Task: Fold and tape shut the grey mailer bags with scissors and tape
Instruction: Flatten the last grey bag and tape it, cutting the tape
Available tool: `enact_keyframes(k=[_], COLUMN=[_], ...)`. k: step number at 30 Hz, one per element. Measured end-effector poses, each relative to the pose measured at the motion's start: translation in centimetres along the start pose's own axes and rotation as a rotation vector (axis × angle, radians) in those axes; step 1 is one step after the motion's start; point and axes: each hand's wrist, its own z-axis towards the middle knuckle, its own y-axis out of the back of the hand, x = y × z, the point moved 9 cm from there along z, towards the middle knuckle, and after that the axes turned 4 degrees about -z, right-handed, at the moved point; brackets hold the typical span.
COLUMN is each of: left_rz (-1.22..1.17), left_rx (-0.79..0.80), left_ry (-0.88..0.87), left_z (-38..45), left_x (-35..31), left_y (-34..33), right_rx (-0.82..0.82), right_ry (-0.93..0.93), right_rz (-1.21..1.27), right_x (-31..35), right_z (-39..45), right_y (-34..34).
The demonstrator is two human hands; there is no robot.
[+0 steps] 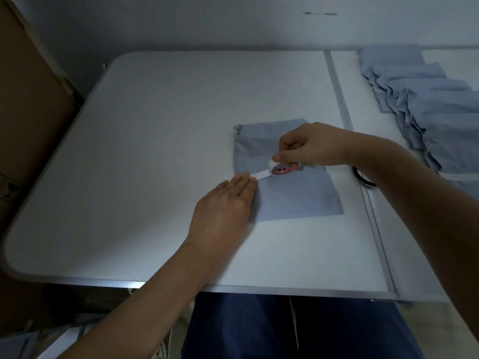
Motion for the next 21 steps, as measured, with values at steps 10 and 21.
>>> enact_keyframes(k=[10,21], left_rz=[0.022,0.038], left_rx=[0.016,0.037], left_ry=[-0.001,0.0], left_z=[0.12,0.31], left_x=[-0.13,-0.58], left_y=[0.16,0.13], right_rx=[-0.001,-0.021], right_ry=[0.004,-0.026], right_rz=[-0.076,-0.165], right_x=[-0.08,-0.4], right_z=[-0.31,-0.3], right_y=[0.24,0.28])
